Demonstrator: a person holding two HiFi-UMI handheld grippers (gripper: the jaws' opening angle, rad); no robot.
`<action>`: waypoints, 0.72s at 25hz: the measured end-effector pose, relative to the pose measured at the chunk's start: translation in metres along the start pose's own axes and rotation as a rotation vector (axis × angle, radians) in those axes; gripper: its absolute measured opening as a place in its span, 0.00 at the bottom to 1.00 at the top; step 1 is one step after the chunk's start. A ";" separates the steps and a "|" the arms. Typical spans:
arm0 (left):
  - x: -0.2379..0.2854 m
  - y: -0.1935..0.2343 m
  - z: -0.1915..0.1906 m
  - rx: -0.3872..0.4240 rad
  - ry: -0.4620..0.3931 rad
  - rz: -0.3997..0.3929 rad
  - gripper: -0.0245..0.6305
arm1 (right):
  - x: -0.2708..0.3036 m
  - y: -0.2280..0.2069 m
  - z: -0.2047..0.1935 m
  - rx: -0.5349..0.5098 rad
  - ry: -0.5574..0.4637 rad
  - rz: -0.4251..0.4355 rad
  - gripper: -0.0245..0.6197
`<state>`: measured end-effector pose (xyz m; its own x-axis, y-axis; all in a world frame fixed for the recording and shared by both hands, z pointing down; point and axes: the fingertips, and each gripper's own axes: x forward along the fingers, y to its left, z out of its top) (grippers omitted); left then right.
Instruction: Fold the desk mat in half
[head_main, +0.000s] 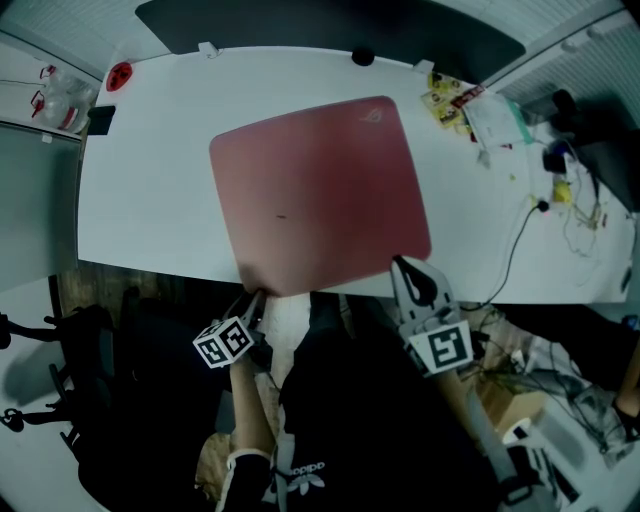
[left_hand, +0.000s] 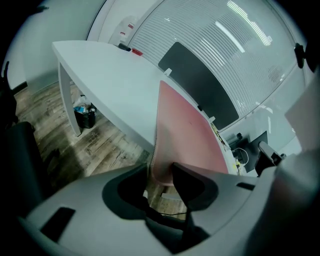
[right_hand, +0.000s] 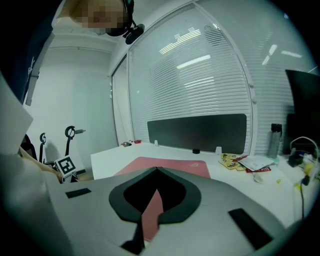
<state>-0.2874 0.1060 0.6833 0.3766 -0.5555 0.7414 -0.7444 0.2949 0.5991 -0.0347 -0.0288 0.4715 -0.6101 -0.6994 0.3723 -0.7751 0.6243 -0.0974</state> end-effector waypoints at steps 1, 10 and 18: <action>0.000 -0.001 0.000 -0.009 -0.003 -0.014 0.26 | -0.001 0.000 0.001 0.000 -0.005 -0.001 0.04; -0.018 -0.015 0.006 -0.017 -0.051 -0.095 0.24 | -0.008 -0.001 0.006 0.010 -0.026 -0.013 0.04; -0.026 -0.025 0.017 0.037 -0.117 -0.063 0.07 | -0.011 -0.002 0.011 -0.008 -0.036 -0.028 0.04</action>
<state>-0.2876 0.0996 0.6438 0.3579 -0.6592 0.6613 -0.7421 0.2290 0.6299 -0.0278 -0.0260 0.4572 -0.5935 -0.7287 0.3416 -0.7909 0.6066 -0.0801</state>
